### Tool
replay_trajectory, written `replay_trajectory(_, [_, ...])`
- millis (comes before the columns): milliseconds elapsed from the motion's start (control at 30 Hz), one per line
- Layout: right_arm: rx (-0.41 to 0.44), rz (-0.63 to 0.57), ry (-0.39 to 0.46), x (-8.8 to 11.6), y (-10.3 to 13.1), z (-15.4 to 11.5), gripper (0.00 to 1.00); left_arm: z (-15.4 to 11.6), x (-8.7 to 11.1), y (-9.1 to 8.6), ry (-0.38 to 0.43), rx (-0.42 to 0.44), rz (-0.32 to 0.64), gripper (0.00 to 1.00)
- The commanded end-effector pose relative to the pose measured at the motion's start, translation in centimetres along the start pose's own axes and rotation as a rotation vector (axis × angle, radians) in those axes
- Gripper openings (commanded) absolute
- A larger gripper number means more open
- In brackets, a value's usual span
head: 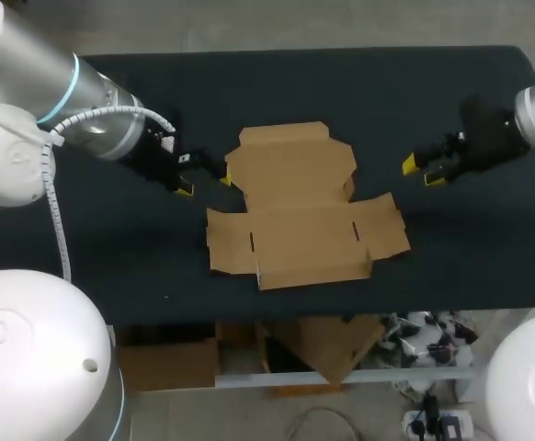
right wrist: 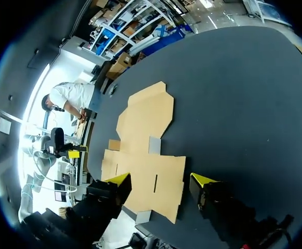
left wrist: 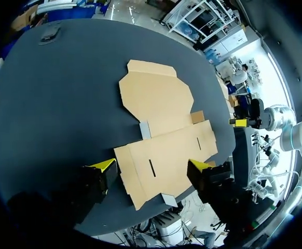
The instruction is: Assemble the packaging by folding the flat box into shape, placing the metal phone stand inside, and closing the box properly
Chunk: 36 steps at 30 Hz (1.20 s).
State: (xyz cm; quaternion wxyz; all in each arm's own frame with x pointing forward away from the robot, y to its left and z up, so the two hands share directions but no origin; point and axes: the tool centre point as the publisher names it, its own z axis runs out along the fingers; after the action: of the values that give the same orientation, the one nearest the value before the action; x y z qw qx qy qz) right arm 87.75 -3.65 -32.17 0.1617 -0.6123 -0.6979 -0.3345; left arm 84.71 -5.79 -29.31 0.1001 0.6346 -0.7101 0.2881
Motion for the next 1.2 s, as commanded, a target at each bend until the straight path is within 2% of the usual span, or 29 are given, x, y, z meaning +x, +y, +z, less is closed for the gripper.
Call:
replay_trajectory(33, [0.017,0.002,0.096,-0.7,1.5,0.4,1.00,-0.5,-1.2,-0.7,0.047,-0.011,0.006,1.00])
replay_trajectory(300, [0.021,-0.015,0.154,-0.9,4.2,1.1,1.00,-1.5,-2.6,-3.1,0.112,-0.026,0.019,1.00])
replay_trajectory(833, [0.034,-0.020,0.154,-0.7,4.5,1.1,1.00,-1.5,-2.6,-3.1,0.112,-0.026,0.019,1.00])
replay_trajectory(900, [0.041,-0.024,0.198,-0.9,5.0,1.7,1.00,-1.1,-2.5,-3.1,0.126,-0.039,0.035,1.00])
replay_trajectory(1200, [0.064,0.023,0.204,-1.8,7.8,4.8,1.00,-0.1,-3.0,-4.6,0.174,-0.054,0.033,1.00])
